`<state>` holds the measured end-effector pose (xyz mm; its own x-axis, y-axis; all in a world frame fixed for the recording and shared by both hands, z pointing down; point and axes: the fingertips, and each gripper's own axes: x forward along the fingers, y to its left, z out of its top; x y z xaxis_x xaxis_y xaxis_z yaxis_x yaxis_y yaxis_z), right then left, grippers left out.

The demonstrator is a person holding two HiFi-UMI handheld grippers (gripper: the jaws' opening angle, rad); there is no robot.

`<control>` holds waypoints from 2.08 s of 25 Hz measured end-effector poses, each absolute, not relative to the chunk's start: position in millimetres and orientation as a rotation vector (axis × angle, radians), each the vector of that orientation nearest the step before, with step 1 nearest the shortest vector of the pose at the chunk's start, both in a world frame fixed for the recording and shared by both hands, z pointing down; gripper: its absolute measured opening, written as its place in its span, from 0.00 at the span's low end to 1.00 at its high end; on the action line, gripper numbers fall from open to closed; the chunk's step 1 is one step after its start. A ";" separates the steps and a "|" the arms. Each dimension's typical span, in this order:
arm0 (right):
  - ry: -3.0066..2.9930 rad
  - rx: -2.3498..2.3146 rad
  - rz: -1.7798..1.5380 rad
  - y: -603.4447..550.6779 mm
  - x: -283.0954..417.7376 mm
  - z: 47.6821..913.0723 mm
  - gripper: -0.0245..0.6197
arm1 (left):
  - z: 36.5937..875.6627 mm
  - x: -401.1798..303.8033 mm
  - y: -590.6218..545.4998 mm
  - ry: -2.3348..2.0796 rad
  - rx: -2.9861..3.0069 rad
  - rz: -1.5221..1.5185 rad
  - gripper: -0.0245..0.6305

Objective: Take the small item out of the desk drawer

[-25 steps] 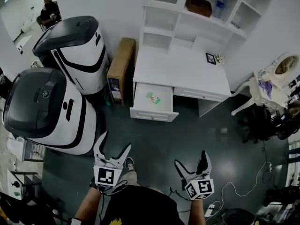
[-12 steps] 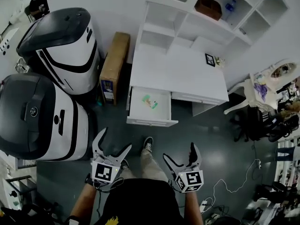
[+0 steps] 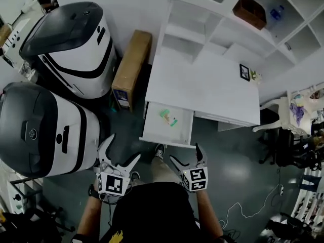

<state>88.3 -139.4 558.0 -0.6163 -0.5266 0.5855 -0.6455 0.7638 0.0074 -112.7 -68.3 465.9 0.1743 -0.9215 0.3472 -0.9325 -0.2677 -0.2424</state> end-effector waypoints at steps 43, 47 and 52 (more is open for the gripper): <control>-1.742 0.431 0.423 -364.0 -8.8 1037.1 0.60 | 684.9 -142.2 -252.3 -1.603 2.065 0.586 0.72; -1.789 0.383 0.429 -352.9 -26.0 1010.2 0.60 | 674.0 -144.2 -252.9 -1.589 2.102 0.597 0.72; -1.894 0.412 0.506 -327.9 -41.4 934.4 0.60 | 653.9 -151.3 -247.7 -1.555 2.177 0.615 0.72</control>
